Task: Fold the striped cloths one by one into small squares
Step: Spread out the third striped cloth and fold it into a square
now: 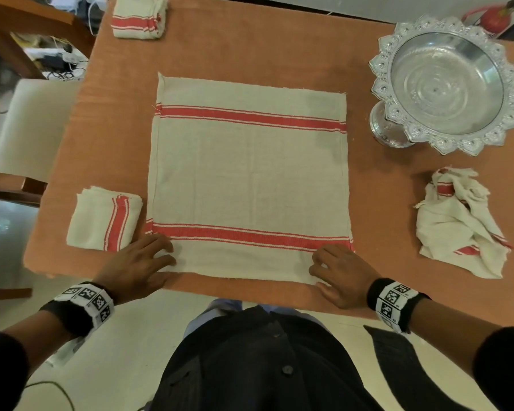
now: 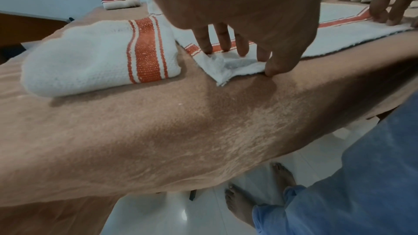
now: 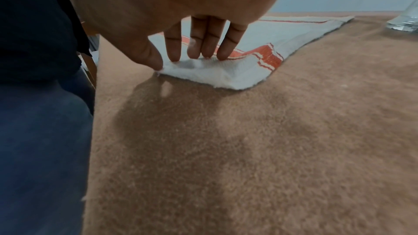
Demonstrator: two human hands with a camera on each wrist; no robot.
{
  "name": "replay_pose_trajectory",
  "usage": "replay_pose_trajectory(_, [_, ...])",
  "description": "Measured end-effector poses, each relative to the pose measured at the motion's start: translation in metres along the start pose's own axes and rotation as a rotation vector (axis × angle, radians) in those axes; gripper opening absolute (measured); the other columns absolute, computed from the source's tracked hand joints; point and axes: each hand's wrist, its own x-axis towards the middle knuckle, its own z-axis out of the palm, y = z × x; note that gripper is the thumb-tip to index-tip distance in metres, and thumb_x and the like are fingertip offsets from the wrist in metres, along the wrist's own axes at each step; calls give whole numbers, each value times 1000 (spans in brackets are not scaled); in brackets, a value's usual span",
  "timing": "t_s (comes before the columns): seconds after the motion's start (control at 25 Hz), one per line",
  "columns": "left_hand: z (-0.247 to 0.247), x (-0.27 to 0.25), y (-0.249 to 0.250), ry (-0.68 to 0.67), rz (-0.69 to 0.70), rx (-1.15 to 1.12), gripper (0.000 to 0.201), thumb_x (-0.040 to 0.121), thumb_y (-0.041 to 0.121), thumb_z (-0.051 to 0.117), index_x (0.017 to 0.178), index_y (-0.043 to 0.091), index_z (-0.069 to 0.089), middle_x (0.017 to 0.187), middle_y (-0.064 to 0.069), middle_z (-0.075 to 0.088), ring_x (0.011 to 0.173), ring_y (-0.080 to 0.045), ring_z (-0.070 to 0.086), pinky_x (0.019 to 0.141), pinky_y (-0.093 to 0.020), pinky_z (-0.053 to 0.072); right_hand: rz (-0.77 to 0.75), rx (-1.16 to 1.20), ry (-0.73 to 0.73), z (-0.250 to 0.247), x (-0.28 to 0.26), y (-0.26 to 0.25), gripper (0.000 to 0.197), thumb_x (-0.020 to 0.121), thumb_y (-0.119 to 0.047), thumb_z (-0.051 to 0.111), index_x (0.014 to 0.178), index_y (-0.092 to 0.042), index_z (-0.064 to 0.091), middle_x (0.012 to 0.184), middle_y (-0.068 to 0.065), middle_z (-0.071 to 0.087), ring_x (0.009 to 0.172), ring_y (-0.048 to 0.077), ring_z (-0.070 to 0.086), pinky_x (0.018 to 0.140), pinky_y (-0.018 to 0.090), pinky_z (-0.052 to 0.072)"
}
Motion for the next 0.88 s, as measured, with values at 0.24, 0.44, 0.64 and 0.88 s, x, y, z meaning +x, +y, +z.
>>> replay_pose_trajectory(0.24, [0, 2, 6, 34, -12, 50, 31, 95, 33, 54, 102, 14, 77, 115, -13, 68, 109, -35, 61, 93, -49, 53, -10, -45, -39, -3, 5, -4, 24, 84, -37, 61, 100, -20, 66, 103, 3, 60, 91, 23, 53, 74, 36, 44])
replay_pose_trajectory(0.44, [-4, 9, 13, 57, -91, 24, 29, 93, 32, 51, 95, 16, 76, 100, -5, 70, 89, -28, 63, 83, -43, 49, 82, 13, -59, -9, 14, -7, 15, 81, -31, 57, 91, -22, 63, 94, 0, 59, 85, 20, 51, 69, 36, 45])
replay_pose_trajectory(0.64, [-22, 18, 12, 84, -167, -46, 27, 95, 31, 45, 101, 18, 68, 94, -1, 69, 81, -24, 63, 79, -39, 49, 195, 163, -11, -27, 25, -2, 10, 81, -28, 61, 91, -25, 60, 80, -6, 62, 67, 17, 50, 60, 33, 42])
replay_pose_trajectory(0.88, [-45, 57, 4, 186, -253, -108, 27, 101, 29, 45, 110, 14, 66, 96, -2, 64, 80, -24, 60, 67, -36, 50, 362, 311, -6, -55, 52, 15, 19, 99, -27, 45, 116, -28, 51, 97, -6, 61, 69, 19, 56, 61, 36, 47])
